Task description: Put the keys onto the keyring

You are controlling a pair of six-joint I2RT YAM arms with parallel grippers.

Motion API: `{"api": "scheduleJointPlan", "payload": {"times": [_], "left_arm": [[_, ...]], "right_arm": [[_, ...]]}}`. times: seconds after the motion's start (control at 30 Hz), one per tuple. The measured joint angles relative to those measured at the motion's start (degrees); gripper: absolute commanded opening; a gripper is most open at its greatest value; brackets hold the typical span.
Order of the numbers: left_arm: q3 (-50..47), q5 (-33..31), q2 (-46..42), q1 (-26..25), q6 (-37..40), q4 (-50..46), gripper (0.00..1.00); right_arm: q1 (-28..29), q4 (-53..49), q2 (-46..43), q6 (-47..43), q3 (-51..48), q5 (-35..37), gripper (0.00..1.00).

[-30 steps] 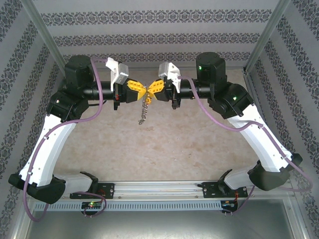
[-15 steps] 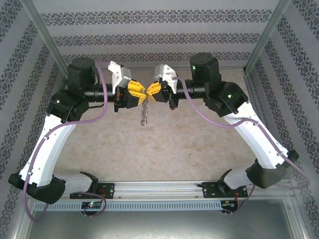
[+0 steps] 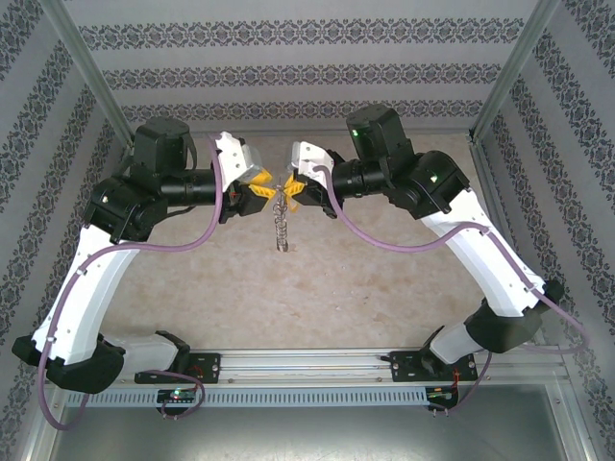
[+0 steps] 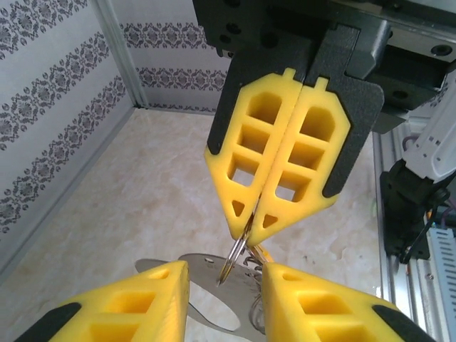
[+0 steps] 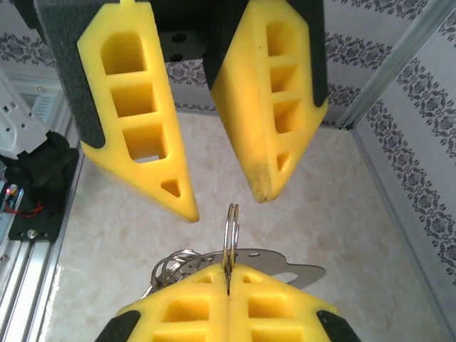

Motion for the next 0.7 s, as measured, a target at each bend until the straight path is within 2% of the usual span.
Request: {"api": "scheduleJointPlan", "payload": {"times": [0.33,0.7], "left_arm": [[1.7,-1.92,1.44,-2.21,2.51,-2.21,0.3],[2.36,-2.73,2.23,-3.06,3.39,-3.15,0.16]], "right_arm": [[0.74,-3.1,0.79,-1.97,2.19,0.55,0.0],[0.74,-3.74,1.16,-2.43,2.51,0.48,0.0]]}}
